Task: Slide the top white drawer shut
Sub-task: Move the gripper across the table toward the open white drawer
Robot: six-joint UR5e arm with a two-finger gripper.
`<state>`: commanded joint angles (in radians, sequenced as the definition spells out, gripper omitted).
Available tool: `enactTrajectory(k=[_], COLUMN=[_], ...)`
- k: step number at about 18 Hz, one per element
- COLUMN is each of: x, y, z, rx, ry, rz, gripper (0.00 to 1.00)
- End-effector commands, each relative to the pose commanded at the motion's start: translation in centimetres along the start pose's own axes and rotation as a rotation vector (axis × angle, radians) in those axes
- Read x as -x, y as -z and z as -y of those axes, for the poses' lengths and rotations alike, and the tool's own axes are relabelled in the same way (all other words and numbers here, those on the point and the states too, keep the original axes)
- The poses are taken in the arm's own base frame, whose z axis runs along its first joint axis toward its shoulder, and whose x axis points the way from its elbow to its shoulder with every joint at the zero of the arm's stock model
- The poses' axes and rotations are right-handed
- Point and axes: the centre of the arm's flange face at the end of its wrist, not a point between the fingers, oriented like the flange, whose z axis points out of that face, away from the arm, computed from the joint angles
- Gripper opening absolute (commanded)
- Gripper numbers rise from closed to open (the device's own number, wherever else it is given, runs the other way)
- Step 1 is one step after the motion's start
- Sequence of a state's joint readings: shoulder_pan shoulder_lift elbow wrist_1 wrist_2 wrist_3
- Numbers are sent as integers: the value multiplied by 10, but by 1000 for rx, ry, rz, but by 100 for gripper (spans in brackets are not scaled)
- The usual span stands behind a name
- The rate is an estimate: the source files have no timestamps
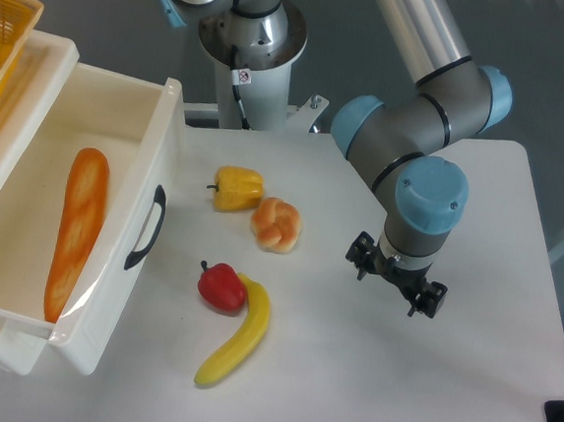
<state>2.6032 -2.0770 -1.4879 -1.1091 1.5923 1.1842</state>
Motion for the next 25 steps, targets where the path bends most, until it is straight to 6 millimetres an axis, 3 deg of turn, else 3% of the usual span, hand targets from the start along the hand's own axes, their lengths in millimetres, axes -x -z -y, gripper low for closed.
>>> enactTrajectory(k=[6, 10, 12, 15, 17, 19, 23, 25], x=[-4, -36, -46, -68, -75, -92, -111, -117], y=[1, -14, -12, -11, -10, -7, -4, 4], z=[0, -8, -10, 14, 20, 40, 61, 66], rx=[-1, 21, 21, 5, 10, 6, 2, -4], ry=[-2, -10, -9, 82, 191, 203, 243, 283], rz=[-2, -47, -56, -72, -71, -67, -70, -67], gripper=[100, 100, 100, 100, 100, 100, 99, 82])
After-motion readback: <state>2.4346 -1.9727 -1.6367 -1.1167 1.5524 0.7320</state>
